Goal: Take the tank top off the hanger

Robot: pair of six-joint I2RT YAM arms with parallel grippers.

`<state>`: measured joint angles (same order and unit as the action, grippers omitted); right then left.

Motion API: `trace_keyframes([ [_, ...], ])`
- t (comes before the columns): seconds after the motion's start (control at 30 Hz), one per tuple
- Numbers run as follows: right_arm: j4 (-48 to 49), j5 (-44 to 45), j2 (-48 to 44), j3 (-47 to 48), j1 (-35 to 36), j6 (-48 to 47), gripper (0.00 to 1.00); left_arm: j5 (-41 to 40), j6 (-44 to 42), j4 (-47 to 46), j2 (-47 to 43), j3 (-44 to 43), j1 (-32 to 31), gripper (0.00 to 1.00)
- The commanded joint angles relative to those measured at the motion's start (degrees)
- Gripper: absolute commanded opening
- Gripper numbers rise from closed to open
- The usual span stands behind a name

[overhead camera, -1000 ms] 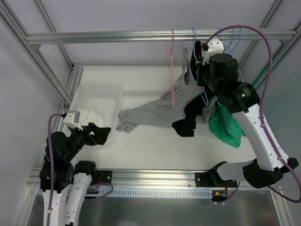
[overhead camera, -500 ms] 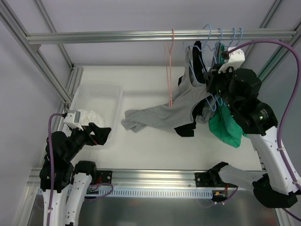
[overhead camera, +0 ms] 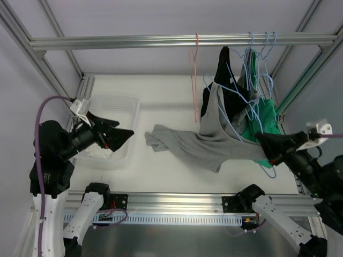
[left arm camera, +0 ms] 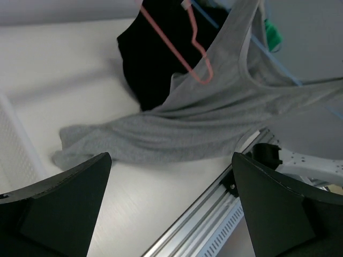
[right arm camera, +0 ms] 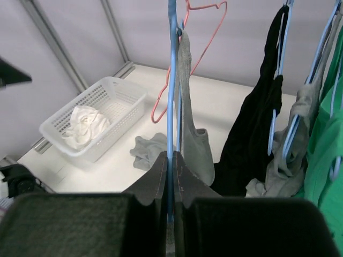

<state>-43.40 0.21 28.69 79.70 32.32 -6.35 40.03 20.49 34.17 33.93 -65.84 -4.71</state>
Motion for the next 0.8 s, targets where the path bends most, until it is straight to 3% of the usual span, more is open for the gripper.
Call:
trace_keyframes([
  [0.0,-6.7,-3.6,-4.7,0.8,-0.2,1.7,0.00,6.6,3.3,-6.6,5.3,-10.7,-3.6,0.99],
  [0.1,-9.9,-3.9,-8.5,1.7,-0.2,2.7,0.00,1.8,2.6,-6.6,12.9,-19.6,-10.3,0.99],
  [0.13,-10.6,-4.1,-8.9,2.1,-0.3,3.0,0.00,-0.4,2.2,-6.5,16.9,-23.0,-17.2,0.99],
  [0.2,-13.0,-4.9,-9.3,4.1,-0.2,4.1,0.00,-11.2,-1.0,-6.3,21.1,-25.8,-26.0,0.99],
  [0.23,-13.6,-5.1,-9.7,4.6,-0.2,4.6,0.00,-16.2,-2.5,-6.2,24.4,-27.9,-36.0,0.99],
  [0.27,-14.1,-5.2,-10.1,5.3,-0.3,5.1,0.00,-27.8,-5.5,-6.2,25.8,-28.8,-40.6,0.98],
  [0.33,-14.2,-5.3,-10.8,5.9,-0.3,6.2,0.00,-34.4,-7.3,-6.7,29.7,-31.1,-49.6,0.99],
  [0.5,-15.8,-7.8,-10.0,7.9,-0.2,8.5,0.00,-44.9,-10.5,-10.5,38.4,-34.0,-58.9,0.99],
  [0.77,-15.6,-9.3,-9.6,8.8,-0.2,8.2,0.00,-45.0,-8.3,-17.0,48.2,-34.8,-61.9,0.99],
])
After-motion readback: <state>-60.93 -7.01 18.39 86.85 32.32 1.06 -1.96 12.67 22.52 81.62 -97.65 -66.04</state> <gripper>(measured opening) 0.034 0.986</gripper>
